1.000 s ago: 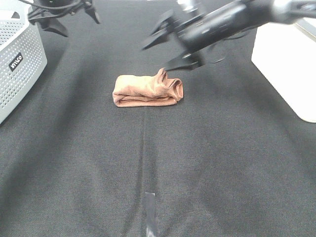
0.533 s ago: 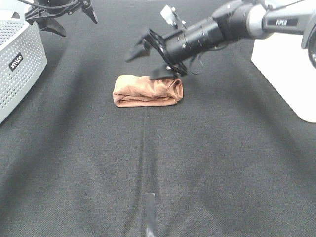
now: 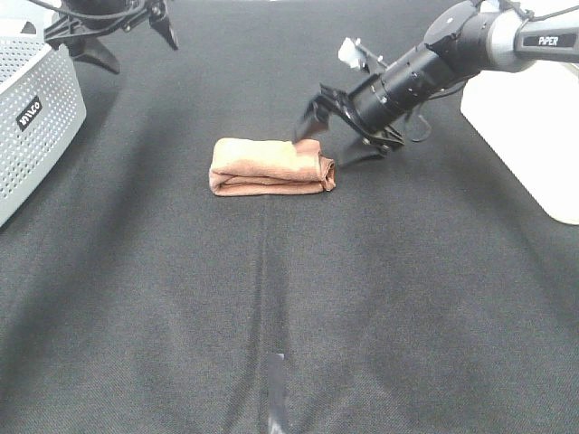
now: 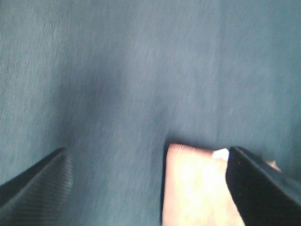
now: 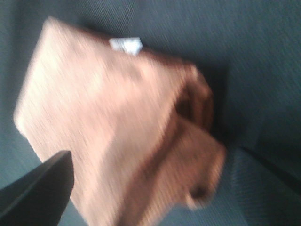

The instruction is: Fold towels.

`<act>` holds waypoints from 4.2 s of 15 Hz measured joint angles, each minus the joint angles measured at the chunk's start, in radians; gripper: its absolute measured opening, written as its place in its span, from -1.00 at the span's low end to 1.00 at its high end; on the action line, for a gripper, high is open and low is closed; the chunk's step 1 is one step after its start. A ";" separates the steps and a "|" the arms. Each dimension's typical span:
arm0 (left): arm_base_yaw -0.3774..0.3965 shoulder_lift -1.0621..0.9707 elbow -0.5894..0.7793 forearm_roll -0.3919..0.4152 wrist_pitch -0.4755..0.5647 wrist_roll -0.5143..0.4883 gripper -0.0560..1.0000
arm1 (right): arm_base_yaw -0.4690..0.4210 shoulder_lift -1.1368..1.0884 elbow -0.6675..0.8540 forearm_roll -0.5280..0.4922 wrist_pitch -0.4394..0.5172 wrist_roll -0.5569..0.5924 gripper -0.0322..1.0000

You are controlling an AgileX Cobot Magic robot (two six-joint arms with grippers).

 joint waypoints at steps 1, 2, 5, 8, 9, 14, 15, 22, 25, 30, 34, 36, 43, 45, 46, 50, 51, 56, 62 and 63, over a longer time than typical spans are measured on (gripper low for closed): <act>0.000 -0.002 0.000 0.002 0.023 0.018 0.69 | 0.000 -0.020 0.000 -0.039 0.024 0.001 0.70; 0.000 -0.020 0.000 0.008 0.060 0.055 0.69 | 0.000 -0.067 0.000 -0.084 0.058 0.014 0.70; 0.000 -0.106 0.000 0.010 0.103 0.162 0.69 | 0.000 -0.170 0.000 -0.158 0.157 0.083 0.70; 0.000 -0.193 0.000 0.010 0.106 0.211 0.69 | 0.000 -0.236 0.000 -0.267 0.259 0.164 0.70; 0.000 -0.224 0.000 0.010 0.106 0.225 0.69 | 0.001 -0.263 0.000 -0.316 0.287 0.197 0.70; 0.000 -0.534 0.349 0.036 0.106 0.323 0.68 | 0.001 -0.481 0.004 -0.502 0.294 0.303 0.70; 0.000 -0.604 0.447 0.060 0.106 0.326 0.68 | 0.001 -0.534 0.017 -0.511 0.293 0.309 0.70; 0.000 -1.179 1.069 0.174 0.109 0.326 0.68 | 0.002 -1.065 0.486 -0.548 0.296 0.315 0.70; 0.000 -1.405 1.301 0.174 0.109 0.326 0.68 | 0.002 -1.278 0.720 -0.590 0.296 0.315 0.70; 0.000 -1.970 1.662 0.174 0.111 0.326 0.68 | 0.002 -1.789 1.149 -0.657 0.299 0.315 0.70; 0.000 -2.302 1.761 0.172 0.111 0.331 0.68 | 0.002 -2.119 1.338 -0.699 0.240 0.300 0.70; 0.000 -2.385 1.802 0.154 0.111 0.372 0.68 | 0.002 -2.230 1.399 -0.699 0.199 0.292 0.70; 0.000 -2.403 1.939 0.092 -0.036 0.455 0.68 | 0.002 -2.355 1.483 -0.700 0.153 0.275 0.70; 0.000 -2.403 1.941 0.087 -0.046 0.458 0.68 | 0.002 -2.355 1.483 -0.700 0.153 0.268 0.70; 0.000 -2.403 1.943 0.085 -0.046 0.458 0.68 | 0.002 -2.355 1.483 -0.700 0.153 0.268 0.70; 0.000 -2.403 1.944 0.084 -0.047 0.458 0.68 | 0.002 -2.355 1.483 -0.700 0.153 0.267 0.70; 0.000 -2.403 1.944 0.084 -0.047 0.458 0.68 | 0.002 -2.355 1.483 -0.700 0.153 0.267 0.70; 0.067 -2.407 1.944 0.084 -0.048 0.458 0.68 | -0.002 -2.355 1.483 -0.700 0.153 0.267 0.70; 0.098 -2.444 1.944 0.084 -0.050 0.458 0.68 | -0.221 -2.357 1.484 -0.700 0.153 0.267 0.70; 0.098 -2.444 1.944 0.084 -0.050 0.458 0.68 | -0.231 -2.357 1.484 -0.700 0.153 0.267 0.70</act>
